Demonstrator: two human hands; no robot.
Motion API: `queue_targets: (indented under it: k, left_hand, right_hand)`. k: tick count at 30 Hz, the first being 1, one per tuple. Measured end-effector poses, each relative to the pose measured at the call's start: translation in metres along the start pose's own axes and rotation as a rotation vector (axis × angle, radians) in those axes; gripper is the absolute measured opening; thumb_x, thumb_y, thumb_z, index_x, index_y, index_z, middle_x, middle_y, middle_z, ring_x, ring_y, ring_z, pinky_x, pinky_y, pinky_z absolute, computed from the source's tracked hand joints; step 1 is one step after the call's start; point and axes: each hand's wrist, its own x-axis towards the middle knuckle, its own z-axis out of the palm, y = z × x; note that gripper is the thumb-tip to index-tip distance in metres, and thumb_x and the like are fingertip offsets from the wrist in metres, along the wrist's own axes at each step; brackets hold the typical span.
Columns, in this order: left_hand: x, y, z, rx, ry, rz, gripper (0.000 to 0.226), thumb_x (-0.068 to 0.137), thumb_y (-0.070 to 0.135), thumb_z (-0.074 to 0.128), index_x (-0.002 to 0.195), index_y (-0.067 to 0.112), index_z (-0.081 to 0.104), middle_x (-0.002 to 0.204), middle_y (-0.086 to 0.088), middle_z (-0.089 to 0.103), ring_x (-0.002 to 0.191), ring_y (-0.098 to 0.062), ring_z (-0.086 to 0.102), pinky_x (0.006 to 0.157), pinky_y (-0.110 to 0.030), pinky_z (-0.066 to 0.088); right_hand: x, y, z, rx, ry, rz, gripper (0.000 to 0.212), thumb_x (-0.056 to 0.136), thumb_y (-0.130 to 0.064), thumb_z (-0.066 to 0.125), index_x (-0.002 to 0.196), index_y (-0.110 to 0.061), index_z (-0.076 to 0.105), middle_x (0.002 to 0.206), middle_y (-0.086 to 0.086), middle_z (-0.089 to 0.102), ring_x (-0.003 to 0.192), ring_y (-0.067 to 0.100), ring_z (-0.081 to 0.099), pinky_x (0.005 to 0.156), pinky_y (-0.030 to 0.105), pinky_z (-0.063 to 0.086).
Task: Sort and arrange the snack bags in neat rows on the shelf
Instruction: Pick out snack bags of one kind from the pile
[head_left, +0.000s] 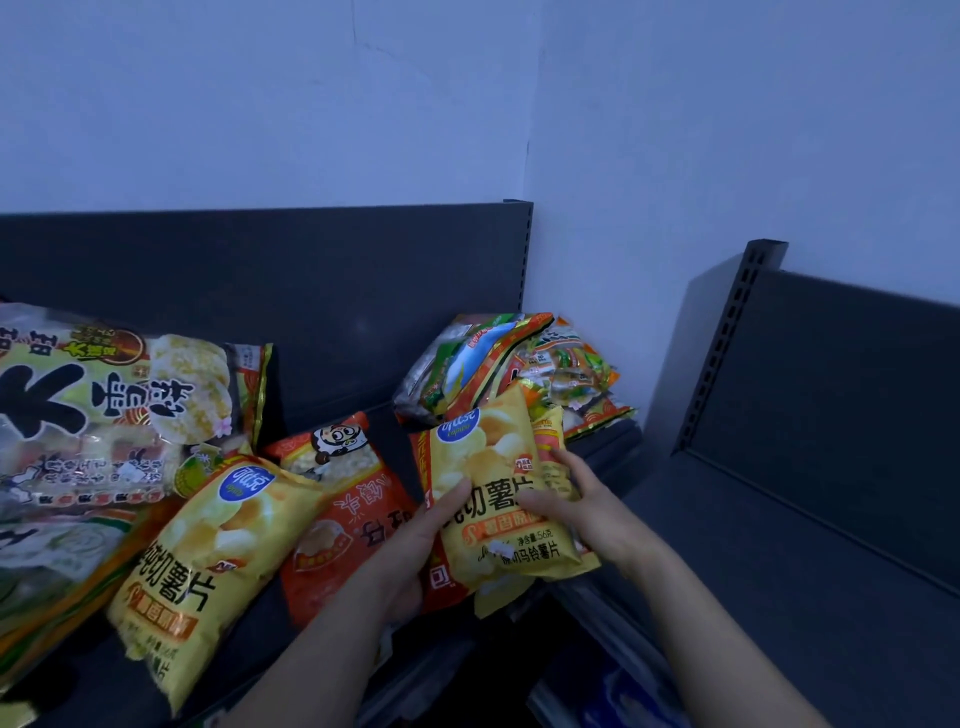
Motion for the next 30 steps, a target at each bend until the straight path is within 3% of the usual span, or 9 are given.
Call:
queue_targets:
  k: [9,12,14,18,20,24,27,30]
  left_hand:
    - [-0.043,0.017,-0.01,-0.018,-0.158,0.076,0.071,0.071,0.044,0.082,0.13,0.014,0.058,0.116,-0.018,0.069,0.102,-0.037,0.068,0.073,-0.041,0.058]
    - [-0.07,0.029,-0.017,-0.017,-0.204,0.108,0.057,0.073,0.038,0.073,0.123,0.012,0.062,0.11,-0.018,0.071,0.086,-0.032,0.072,0.064,-0.038,0.06]
    - [-0.088,0.035,-0.026,-0.01,-0.2,0.128,0.048,0.074,0.036,0.07,0.114,0.01,0.066,0.106,-0.019,0.072,0.081,-0.031,0.072,0.069,-0.041,0.061]
    - [-0.125,0.042,-0.044,0.022,-0.107,0.188,0.058,0.069,0.04,0.072,0.119,0.011,0.062,0.108,-0.019,0.072,0.086,-0.033,0.071,0.084,-0.049,0.054]
    - [-0.146,0.044,-0.052,0.015,-0.039,0.229,0.06,0.074,0.04,0.075,0.125,0.013,0.06,0.108,-0.017,0.072,0.088,-0.033,0.072,0.081,-0.047,0.058]
    - [-0.188,0.044,-0.068,-0.001,0.093,0.333,0.067,0.075,0.042,0.078,0.132,0.016,0.054,0.11,-0.016,0.072,0.092,-0.034,0.072,0.07,-0.041,0.06]
    - [-0.228,0.037,-0.079,-0.044,0.224,0.379,0.062,0.076,0.043,0.071,0.129,0.016,0.055,0.103,-0.014,0.074,0.082,-0.029,0.074,0.06,-0.034,0.058]
    - [-0.271,0.021,-0.092,-0.038,0.358,0.414,0.069,0.072,0.048,0.072,0.132,0.02,0.053,0.108,-0.011,0.073,0.093,-0.031,0.072,0.069,-0.037,0.06]
  right_hand:
    - [-0.058,-0.02,0.025,0.018,0.097,-0.127,0.113,0.049,-0.053,0.084,0.146,-0.041,0.028,0.117,-0.006,0.067,0.09,0.018,0.073,0.082,0.04,0.057]
    - [-0.075,-0.03,0.041,0.038,0.101,-0.171,0.11,0.049,-0.051,0.084,0.144,-0.043,0.03,0.114,-0.006,0.068,0.089,0.018,0.073,0.079,0.039,0.058]
    - [-0.082,-0.036,0.053,0.055,0.093,-0.19,0.111,0.048,-0.053,0.085,0.144,-0.043,0.03,0.113,-0.008,0.068,0.09,0.018,0.073,0.079,0.04,0.058]
    - [-0.09,-0.044,0.077,0.065,0.028,-0.216,0.117,0.042,-0.061,0.089,0.142,-0.046,0.031,0.118,-0.008,0.067,0.095,0.021,0.072,0.086,0.047,0.056]
    - [-0.092,-0.05,0.09,0.103,-0.028,-0.228,0.111,0.044,-0.056,0.091,0.139,-0.047,0.035,0.119,-0.007,0.066,0.097,0.024,0.071,0.085,0.048,0.056]
    - [-0.095,-0.062,0.12,0.071,-0.149,-0.277,0.093,0.039,-0.067,0.088,0.119,-0.063,0.042,0.128,-0.008,0.06,0.103,0.022,0.069,0.09,0.049,0.055]
    - [-0.101,-0.066,0.147,0.082,-0.291,-0.298,0.098,0.041,-0.064,0.088,0.126,-0.056,0.04,0.126,-0.006,0.062,0.101,0.02,0.07,0.087,0.047,0.056]
    - [-0.113,-0.067,0.181,0.066,-0.432,-0.309,0.102,0.044,-0.062,0.087,0.133,-0.05,0.037,0.122,-0.006,0.064,0.098,0.018,0.071,0.085,0.044,0.057]
